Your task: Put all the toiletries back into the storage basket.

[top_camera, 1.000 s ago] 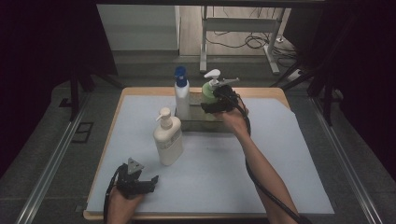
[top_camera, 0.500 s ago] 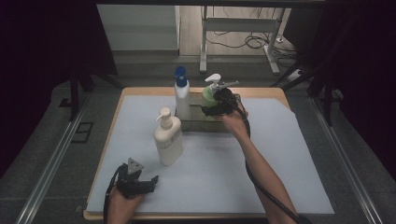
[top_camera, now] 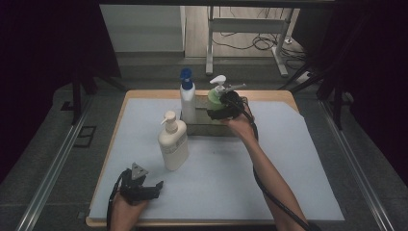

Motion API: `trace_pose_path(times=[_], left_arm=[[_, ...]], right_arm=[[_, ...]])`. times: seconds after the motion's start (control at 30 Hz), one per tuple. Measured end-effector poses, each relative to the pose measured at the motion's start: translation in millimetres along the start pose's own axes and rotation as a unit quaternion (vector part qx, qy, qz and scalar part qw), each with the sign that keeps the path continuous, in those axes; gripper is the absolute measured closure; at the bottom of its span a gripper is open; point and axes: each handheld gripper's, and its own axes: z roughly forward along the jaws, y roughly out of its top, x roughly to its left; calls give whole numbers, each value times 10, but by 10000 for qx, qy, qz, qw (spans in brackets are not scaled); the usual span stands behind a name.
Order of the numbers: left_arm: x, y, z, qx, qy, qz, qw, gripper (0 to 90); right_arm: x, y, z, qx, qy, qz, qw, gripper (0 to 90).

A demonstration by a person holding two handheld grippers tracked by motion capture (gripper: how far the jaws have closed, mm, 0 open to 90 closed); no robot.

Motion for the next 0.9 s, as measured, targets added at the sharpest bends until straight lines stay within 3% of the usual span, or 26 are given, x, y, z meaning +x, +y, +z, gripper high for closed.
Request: trace_pose_path(times=[0.57, 0.9], left_arm=[[0, 0, 1, -5, 0, -1, 10000, 123], [-1, 0, 0, 0, 0, -7, 10000, 123]], right_arm=[[-28, -172, -112, -52, 93, -50, 9999, 130], [-60, -328, -229, -14, 178, -81, 9998, 257]])
